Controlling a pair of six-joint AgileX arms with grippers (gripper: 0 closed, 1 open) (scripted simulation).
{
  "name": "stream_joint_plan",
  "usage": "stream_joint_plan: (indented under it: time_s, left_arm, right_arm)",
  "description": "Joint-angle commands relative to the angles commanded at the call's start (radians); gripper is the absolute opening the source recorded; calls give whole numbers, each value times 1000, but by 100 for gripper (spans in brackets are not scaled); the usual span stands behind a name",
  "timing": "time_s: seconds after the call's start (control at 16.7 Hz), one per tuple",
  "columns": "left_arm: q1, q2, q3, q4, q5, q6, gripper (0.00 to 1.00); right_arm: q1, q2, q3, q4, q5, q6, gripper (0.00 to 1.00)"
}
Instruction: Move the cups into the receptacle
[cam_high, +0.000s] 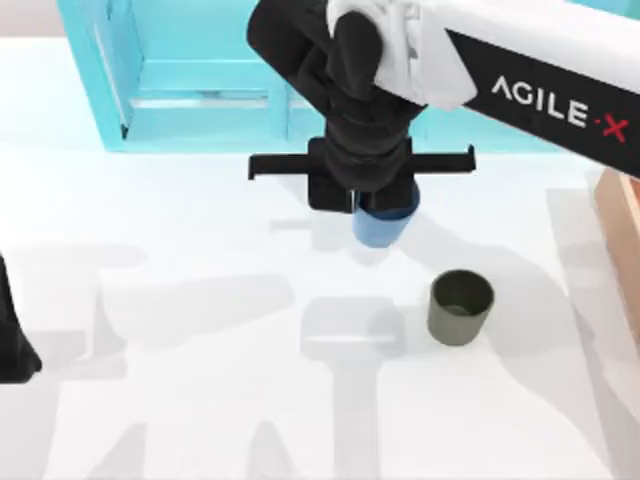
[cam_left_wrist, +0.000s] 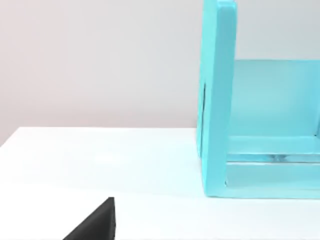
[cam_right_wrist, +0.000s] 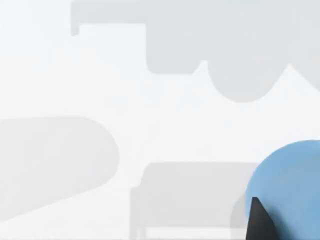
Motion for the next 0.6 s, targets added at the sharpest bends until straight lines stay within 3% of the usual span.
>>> stream_joint_plan:
  time_s: [0.36, 0.6]
  left_arm:
    - [0, 0, 0, 0, 0, 0, 100]
    - [0, 0, 0, 0, 0, 0, 100]
  right_arm:
    - [-255, -239, -241, -59, -37, -231, 0]
    - [-514, -456, -437, -72, -71, -496, 0]
